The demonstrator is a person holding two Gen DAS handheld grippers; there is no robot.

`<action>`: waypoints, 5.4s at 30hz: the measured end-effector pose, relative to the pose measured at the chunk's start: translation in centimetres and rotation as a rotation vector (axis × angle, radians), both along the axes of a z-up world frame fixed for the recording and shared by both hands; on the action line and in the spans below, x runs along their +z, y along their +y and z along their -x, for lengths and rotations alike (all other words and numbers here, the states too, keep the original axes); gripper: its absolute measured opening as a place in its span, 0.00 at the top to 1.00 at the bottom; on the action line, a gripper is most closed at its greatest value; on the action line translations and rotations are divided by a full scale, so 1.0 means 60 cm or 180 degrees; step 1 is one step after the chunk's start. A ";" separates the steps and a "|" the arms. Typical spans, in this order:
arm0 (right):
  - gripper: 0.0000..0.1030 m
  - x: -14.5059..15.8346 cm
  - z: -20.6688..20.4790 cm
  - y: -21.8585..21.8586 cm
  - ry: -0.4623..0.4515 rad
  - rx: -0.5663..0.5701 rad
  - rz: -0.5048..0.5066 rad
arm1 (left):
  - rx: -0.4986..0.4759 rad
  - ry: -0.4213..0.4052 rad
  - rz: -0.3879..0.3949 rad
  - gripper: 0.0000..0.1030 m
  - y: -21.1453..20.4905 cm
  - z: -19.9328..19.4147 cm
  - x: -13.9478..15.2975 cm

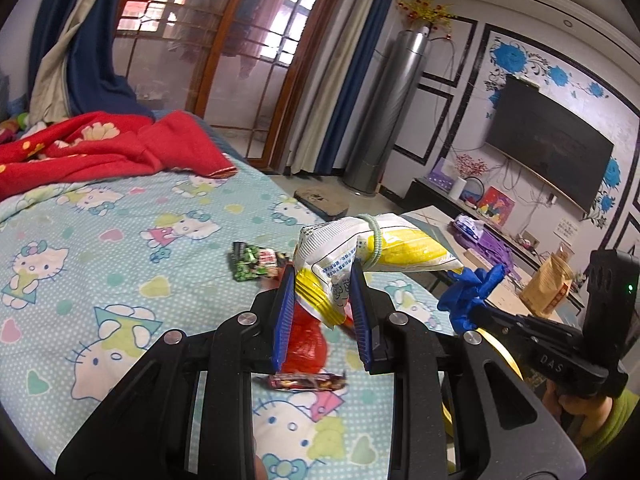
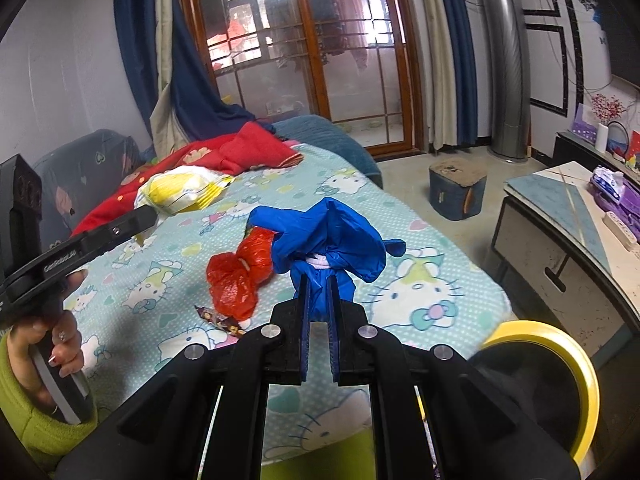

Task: Collect trash
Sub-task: 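Carry the bag and blue glove over the yellow bin and release both, then move both grippers back over the red wrappers on the bed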

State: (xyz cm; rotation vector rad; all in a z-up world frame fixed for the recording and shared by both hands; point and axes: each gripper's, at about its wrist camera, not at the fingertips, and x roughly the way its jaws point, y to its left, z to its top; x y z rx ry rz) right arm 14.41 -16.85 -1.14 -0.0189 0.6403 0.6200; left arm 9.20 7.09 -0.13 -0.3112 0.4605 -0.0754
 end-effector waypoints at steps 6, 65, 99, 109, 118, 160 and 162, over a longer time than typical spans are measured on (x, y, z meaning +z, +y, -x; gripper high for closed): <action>0.93 0.011 -0.002 -0.031 -0.0019 -0.0113 -0.0068 | -0.0075 -0.0055 -0.0048 0.81 -0.024 0.009 0.006; 0.93 -0.066 -0.010 -0.328 0.0349 -0.1370 -0.0306 | -0.1416 0.0235 -0.0979 0.81 -0.336 -0.022 -0.077; 0.90 -0.199 -0.052 -0.373 0.1060 -0.1445 -0.0173 | -0.1992 0.0743 -0.1507 0.79 -0.457 -0.062 -0.199; 0.77 -0.199 -0.053 -0.380 0.1079 -0.1468 -0.0234 | -0.1966 0.0741 -0.1432 0.54 -0.453 -0.067 -0.198; 0.59 -0.177 -0.047 -0.365 0.0886 -0.1478 -0.0140 | -0.1751 0.0573 -0.1117 0.12 -0.411 -0.059 -0.166; 0.30 -0.057 0.035 -0.147 0.0097 -0.0557 -0.0229 | -0.0138 0.0017 -0.0581 0.11 -0.149 -0.038 -0.044; 0.30 -0.055 0.037 -0.133 0.0091 -0.0490 -0.0205 | -0.0070 0.0008 -0.0551 0.11 -0.135 -0.036 -0.040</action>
